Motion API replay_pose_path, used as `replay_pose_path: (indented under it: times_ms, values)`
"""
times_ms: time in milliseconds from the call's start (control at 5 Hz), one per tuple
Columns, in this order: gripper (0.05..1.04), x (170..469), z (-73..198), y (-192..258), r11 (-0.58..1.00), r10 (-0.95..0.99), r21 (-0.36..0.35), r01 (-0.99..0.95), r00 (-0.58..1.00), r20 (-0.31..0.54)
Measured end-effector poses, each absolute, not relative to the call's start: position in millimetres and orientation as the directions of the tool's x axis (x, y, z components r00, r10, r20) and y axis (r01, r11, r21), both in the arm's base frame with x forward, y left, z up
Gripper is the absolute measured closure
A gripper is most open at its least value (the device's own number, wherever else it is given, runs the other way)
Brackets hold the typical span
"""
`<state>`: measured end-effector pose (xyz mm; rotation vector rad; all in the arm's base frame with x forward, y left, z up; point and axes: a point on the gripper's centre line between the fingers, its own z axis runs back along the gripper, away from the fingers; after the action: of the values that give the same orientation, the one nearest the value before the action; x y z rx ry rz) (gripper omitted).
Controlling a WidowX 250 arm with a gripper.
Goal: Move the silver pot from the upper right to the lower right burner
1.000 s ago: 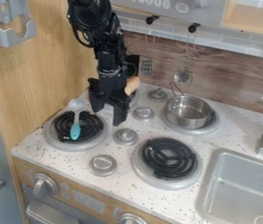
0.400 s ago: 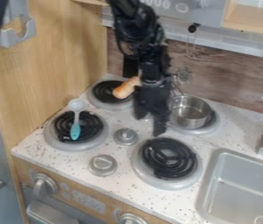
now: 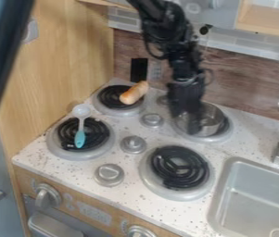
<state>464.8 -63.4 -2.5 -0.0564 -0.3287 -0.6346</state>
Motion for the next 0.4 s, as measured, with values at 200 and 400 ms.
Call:
replay_pose_path:
  times_ms: [200, 400]
  values:
    - [0.083, 480, -6, -74, 0.798, -0.581, 0.051, 0.601, 0.743, 0.331]
    - [0.083, 488, -13, -93, 0.772, -0.613, 0.065, 0.633, 0.713, 0.34]
